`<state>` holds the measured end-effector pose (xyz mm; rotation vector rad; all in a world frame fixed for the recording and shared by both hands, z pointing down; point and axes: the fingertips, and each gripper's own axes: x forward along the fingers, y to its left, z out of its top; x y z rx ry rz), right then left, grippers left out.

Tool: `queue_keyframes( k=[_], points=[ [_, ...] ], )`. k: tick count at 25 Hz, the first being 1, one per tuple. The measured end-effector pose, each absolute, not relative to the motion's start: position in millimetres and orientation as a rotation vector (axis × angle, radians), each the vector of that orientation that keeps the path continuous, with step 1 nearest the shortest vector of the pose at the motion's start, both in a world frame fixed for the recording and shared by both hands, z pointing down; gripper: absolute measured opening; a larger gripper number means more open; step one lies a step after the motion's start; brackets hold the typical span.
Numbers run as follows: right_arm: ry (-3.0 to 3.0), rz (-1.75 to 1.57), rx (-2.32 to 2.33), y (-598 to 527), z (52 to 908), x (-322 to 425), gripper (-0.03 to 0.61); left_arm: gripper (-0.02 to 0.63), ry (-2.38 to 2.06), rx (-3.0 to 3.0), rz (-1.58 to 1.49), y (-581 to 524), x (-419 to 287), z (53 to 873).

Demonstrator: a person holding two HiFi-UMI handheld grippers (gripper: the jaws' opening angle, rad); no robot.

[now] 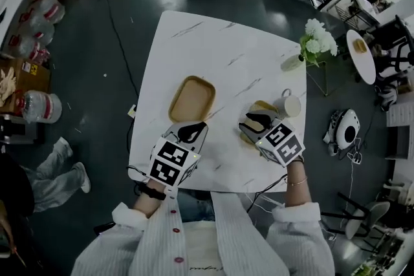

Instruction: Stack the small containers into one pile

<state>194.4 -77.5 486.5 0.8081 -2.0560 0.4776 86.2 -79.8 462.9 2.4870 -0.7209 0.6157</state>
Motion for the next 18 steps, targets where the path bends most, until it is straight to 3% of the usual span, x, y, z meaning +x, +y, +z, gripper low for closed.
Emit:
queue_keyframes(
  k=[18],
  points=[
    [-1.941, 0.577, 0.692, 9, 553, 238, 0.140, 0.021, -0.689, 2.499, 0.664, -65, 140, 471]
  ],
)
